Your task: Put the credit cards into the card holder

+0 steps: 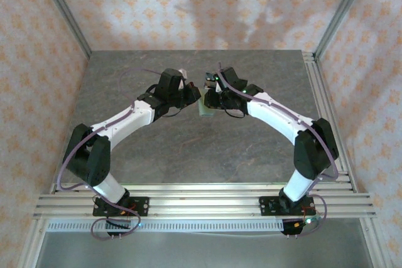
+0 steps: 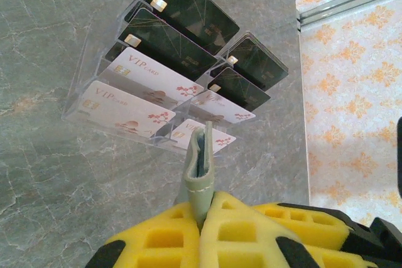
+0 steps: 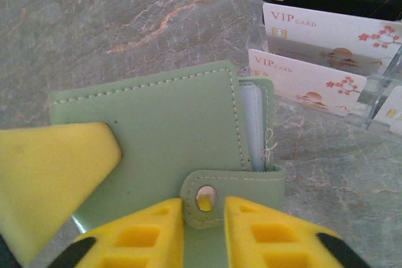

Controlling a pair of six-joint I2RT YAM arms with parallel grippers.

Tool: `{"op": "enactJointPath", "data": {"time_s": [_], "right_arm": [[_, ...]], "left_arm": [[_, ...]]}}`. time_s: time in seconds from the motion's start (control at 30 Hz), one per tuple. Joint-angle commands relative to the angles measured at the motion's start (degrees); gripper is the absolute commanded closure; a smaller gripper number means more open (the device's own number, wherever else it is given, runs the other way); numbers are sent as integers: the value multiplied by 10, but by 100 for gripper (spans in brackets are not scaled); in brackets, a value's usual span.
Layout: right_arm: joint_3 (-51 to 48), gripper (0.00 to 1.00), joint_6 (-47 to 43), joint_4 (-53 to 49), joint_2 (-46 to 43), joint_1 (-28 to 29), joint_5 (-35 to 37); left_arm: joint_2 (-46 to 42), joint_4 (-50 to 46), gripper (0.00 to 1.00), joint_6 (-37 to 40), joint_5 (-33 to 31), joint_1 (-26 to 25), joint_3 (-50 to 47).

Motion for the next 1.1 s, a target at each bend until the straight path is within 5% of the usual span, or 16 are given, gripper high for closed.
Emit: {"op": "enactJointPath", "data": {"time_s": [0.0, 0.07, 0.43, 0.77, 1.07], "right_arm": [[19, 92, -8, -23, 10, -3, 41], [19, 100, -12, -36, 9, -3, 50], [-51, 100, 11, -61, -43, -34, 79], [-65, 100, 23, -49, -65, -27, -22], [-109, 100, 67, -21, -76, 10, -60]], "left_arm": [[-19, 25, 100, 0, 17, -5, 8], [-21, 24, 100, -1, 12, -5, 5], [-29, 21, 100, 0, -9, -4, -23], [-11, 27, 100, 9, -38, -6, -77], [-8, 34, 42, 26, -84, 2, -160]]}}
